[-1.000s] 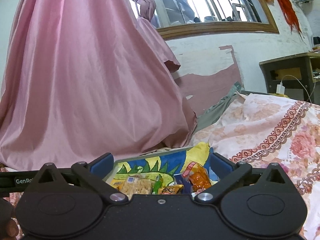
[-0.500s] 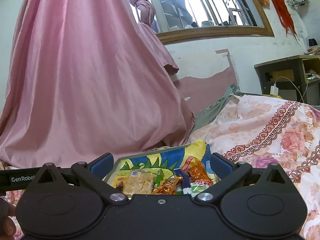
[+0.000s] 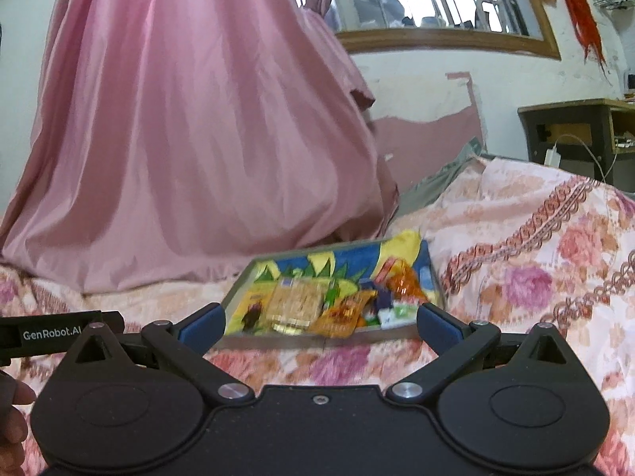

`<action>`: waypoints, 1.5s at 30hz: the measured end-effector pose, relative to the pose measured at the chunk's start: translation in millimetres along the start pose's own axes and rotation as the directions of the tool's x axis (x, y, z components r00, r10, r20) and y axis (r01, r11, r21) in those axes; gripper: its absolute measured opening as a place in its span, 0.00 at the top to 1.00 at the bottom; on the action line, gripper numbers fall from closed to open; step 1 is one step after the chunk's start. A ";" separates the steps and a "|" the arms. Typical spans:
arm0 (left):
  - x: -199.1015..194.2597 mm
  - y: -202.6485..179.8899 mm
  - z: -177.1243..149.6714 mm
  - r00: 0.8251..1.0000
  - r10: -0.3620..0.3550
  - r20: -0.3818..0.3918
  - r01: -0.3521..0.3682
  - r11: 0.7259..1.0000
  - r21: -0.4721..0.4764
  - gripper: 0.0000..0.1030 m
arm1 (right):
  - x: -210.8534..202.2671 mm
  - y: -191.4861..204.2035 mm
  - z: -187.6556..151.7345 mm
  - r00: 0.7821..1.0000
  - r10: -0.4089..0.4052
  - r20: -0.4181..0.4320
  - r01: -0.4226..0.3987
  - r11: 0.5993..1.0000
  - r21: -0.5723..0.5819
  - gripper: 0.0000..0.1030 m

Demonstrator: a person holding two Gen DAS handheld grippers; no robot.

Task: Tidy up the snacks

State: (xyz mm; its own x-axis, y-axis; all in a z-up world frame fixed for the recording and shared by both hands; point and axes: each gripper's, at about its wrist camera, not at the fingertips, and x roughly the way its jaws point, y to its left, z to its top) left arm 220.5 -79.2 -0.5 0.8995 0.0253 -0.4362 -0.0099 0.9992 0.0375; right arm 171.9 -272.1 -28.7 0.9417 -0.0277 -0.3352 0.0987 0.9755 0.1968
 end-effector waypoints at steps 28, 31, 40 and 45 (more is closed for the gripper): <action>1.9 62.5 -66.8 0.994 -0.040 -0.107 0.035 0.998 -0.052 0.01 | -22.6 48.7 -65.0 0.988 -0.061 -0.141 0.050 0.996 -0.077 0.01; 4.4 66.8 -73.6 0.993 -0.030 -0.115 0.027 0.999 -0.029 0.01 | -16.6 50.3 -68.8 0.985 -0.077 -0.156 0.064 0.994 -0.087 0.01; 14.3 76.4 -81.4 0.987 -0.020 -0.157 0.013 0.999 -0.043 0.01 | 2.2 56.7 -78.4 0.972 -0.080 -0.222 0.059 0.993 -0.098 0.01; 15.7 76.4 -83.2 0.987 -0.020 -0.159 0.012 0.999 -0.050 0.01 | 8.2 57.6 -81.4 0.965 -0.080 -0.250 0.056 0.993 -0.100 0.01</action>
State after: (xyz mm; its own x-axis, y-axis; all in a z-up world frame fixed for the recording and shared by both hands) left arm 197.5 0.0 -79.2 0.8183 0.0101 -0.5747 -0.0214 0.9997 -0.0129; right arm 159.1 -198.3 -95.1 0.8205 -0.0500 -0.5694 0.1187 0.9894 0.0842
